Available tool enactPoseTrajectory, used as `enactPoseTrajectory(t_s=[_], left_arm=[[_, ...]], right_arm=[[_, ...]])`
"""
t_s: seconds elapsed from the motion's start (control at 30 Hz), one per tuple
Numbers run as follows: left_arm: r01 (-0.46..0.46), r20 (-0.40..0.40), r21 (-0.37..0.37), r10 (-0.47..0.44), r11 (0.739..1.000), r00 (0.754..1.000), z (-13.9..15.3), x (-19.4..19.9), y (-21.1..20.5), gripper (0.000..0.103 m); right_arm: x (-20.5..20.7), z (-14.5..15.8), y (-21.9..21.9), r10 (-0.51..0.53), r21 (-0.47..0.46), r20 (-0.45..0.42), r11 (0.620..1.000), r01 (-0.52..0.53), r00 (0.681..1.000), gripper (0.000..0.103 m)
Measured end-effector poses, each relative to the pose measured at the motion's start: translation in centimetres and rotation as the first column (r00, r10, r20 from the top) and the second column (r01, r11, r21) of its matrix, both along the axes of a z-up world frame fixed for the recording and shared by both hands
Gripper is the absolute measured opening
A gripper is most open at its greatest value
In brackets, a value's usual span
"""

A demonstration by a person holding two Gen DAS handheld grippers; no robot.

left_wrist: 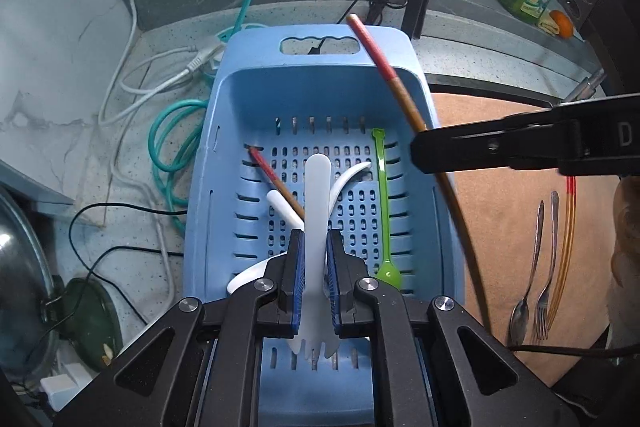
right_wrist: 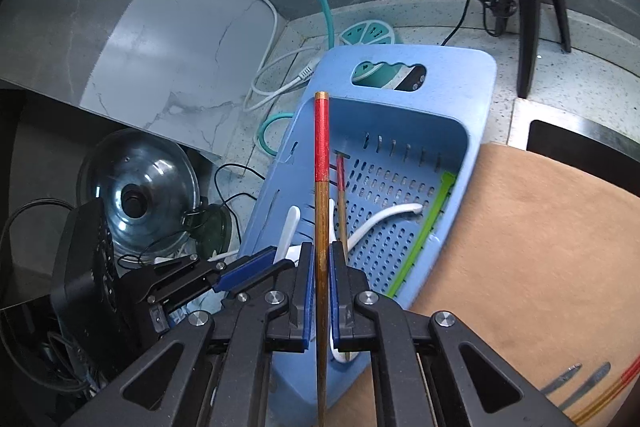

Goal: Organize utensils
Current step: 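Carry the spork and chopstick into the blue basket and open both grippers, then move both tools back over the metal spoons and fork on the cloth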

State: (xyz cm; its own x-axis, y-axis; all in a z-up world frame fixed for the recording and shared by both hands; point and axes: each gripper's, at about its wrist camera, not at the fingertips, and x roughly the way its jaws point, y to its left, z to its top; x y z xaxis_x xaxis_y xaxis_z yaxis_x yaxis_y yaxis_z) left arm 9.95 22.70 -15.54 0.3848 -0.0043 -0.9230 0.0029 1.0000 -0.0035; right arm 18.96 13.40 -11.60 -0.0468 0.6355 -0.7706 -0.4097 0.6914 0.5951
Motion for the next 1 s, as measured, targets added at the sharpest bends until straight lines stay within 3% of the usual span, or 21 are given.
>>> enactPoseTrajectory(t_s=[0.33, 0.6, 1.0], left_arm=[[-0.027, -0.029, -0.035, 0.026, 0.999, 0.999, -1.5, 0.9, 1.1, 0.009], [-0.061, -0.047, -0.047, 0.059, 0.997, 0.997, -2.1, 1.0, 1.9, 0.01], [-0.048, 0.02, -0.034, 0.049, 0.998, 0.999, 1.5, -0.9, 0.1, 0.01]], right_arm=[[1.5, -2.7, 2.7, -0.006, -0.054, -0.003, 0.999, 0.006, 1.0, 0.006], [1.8, -3.1, 2.8, -0.006, -0.066, -0.002, 0.998, 0.006, 1.0, 0.009], [0.6, -0.3, 0.5, 0.034, -0.051, 0.038, 0.998, -0.032, 0.999, 0.009]])
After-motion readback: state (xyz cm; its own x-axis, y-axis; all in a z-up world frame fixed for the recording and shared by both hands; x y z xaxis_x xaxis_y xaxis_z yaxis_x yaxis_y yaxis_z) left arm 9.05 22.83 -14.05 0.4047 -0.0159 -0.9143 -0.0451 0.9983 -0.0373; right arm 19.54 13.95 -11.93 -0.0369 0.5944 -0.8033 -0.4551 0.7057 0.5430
